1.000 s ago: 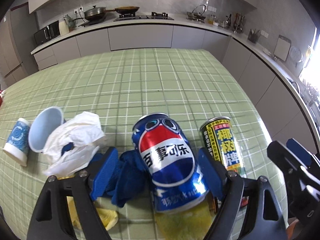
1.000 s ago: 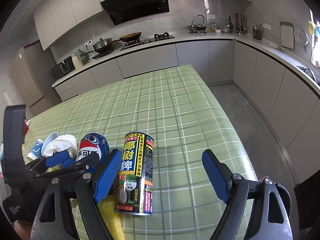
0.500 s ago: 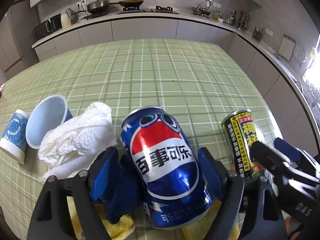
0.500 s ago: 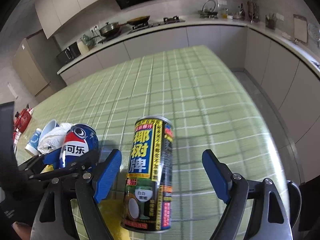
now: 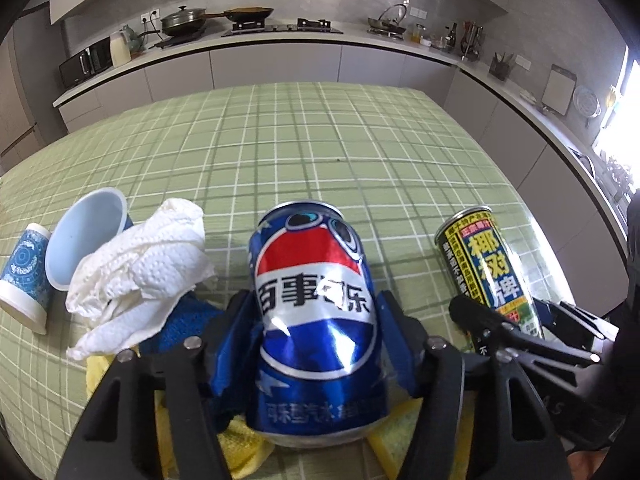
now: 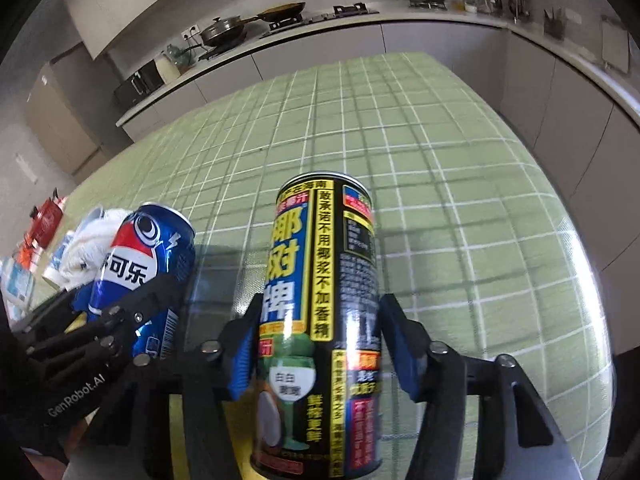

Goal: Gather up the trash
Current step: 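Grasp the Pepsi can with the left gripper while the right grasps the tall coconut can, then carry the Pepsi can and coconut can with both grippers over the black bucket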

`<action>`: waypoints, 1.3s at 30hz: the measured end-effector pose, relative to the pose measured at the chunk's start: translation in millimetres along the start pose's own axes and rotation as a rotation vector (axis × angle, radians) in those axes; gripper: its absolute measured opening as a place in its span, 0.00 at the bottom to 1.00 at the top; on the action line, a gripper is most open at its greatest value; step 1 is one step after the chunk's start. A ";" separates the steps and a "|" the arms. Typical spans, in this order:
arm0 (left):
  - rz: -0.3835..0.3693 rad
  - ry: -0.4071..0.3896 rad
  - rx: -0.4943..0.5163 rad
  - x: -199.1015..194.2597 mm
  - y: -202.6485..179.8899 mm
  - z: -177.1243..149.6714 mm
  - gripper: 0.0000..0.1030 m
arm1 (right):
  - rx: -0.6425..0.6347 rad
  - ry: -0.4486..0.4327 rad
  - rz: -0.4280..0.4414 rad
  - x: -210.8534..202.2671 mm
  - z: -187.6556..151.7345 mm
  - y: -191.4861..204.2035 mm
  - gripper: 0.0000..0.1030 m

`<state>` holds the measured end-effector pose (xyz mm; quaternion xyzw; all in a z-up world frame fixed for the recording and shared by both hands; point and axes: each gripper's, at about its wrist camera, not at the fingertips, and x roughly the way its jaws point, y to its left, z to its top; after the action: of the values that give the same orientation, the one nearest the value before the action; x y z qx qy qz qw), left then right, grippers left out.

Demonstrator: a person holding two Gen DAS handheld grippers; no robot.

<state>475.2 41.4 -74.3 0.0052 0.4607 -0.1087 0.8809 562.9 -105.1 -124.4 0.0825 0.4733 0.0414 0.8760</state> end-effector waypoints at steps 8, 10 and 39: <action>-0.024 -0.008 -0.013 -5.8 -0.5 -6.0 0.59 | -0.017 -0.062 -0.016 -20.9 -4.9 2.3 0.53; -0.028 -0.028 -0.013 -12.1 -1.6 -6.5 0.59 | -0.014 -0.080 -0.024 -29.1 -4.6 0.4 0.53; -0.120 -0.161 -0.006 -78.8 -77.6 -28.4 0.58 | 0.029 -0.243 -0.008 -148.0 -50.7 -81.3 0.53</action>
<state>393.6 -16.5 -19.6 -0.0336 0.3883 -0.1599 0.9070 438.9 -202.0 -44.9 0.0977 0.3646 0.0206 0.9258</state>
